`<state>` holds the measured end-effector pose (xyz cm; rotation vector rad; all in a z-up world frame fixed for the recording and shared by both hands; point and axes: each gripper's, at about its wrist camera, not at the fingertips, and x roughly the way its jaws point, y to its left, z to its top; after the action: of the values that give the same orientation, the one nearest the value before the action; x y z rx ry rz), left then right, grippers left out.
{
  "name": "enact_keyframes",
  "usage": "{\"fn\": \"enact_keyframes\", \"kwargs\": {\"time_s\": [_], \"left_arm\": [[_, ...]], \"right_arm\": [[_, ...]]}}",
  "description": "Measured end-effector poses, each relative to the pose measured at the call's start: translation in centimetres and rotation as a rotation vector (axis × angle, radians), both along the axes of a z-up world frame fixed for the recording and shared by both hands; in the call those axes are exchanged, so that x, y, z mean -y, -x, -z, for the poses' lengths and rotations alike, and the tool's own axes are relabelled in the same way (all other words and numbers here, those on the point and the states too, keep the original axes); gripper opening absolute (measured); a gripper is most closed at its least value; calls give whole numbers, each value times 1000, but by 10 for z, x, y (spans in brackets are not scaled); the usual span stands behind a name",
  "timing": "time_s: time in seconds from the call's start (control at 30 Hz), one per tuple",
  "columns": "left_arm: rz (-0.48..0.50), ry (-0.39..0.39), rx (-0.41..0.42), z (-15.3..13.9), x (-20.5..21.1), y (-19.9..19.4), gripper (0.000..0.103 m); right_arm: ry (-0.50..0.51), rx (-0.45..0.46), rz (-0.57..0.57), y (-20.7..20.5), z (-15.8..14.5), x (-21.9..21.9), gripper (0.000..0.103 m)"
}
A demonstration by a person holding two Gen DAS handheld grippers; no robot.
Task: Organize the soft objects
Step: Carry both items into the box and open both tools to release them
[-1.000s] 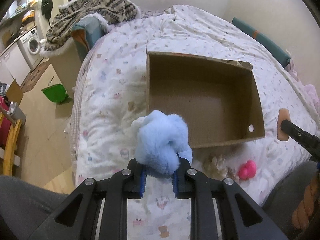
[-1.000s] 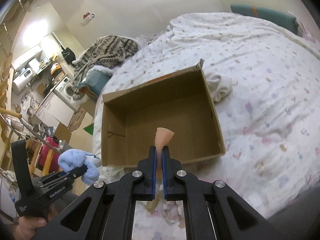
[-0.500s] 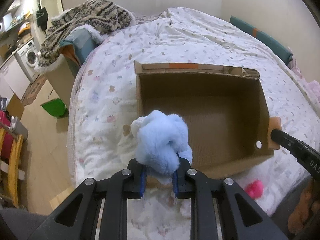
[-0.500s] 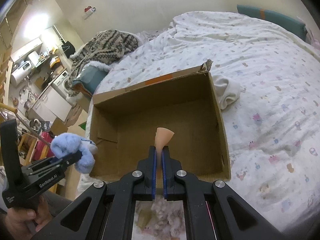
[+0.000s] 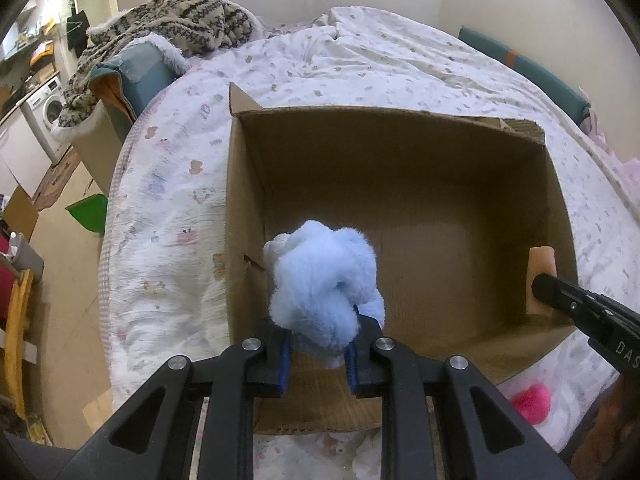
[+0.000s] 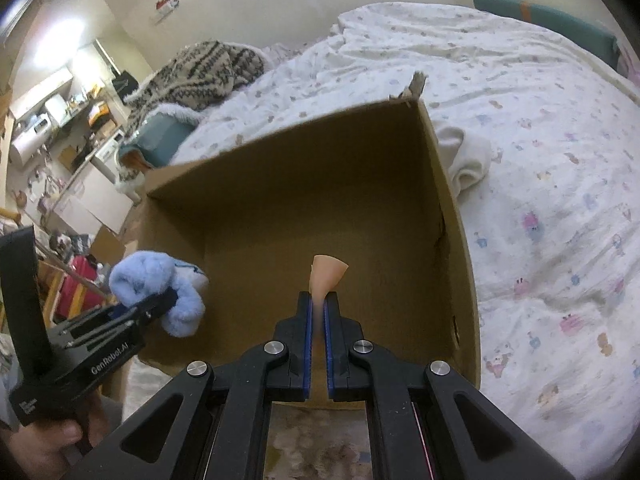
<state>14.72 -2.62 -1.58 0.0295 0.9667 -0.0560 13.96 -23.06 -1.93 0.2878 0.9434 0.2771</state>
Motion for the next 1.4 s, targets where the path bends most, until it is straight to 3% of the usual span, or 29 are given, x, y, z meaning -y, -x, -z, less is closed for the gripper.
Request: {"fn": "enact_keyframes", "kwargs": {"time_s": [0.47, 1.1, 1.3, 1.4], "left_arm": [[39, -33, 18, 9, 9, 2, 22], [33, -7, 22, 5, 8, 7, 28], [47, -20, 36, 2, 12, 9, 49], [48, -19, 43, 0, 13, 11, 61]], "right_arm": [[41, -41, -35, -5, 13, -12, 7], [28, -40, -20, -7, 14, -9, 7], [25, -22, -16, -6, 12, -7, 14], [7, -19, -7, -6, 11, -5, 30]]}}
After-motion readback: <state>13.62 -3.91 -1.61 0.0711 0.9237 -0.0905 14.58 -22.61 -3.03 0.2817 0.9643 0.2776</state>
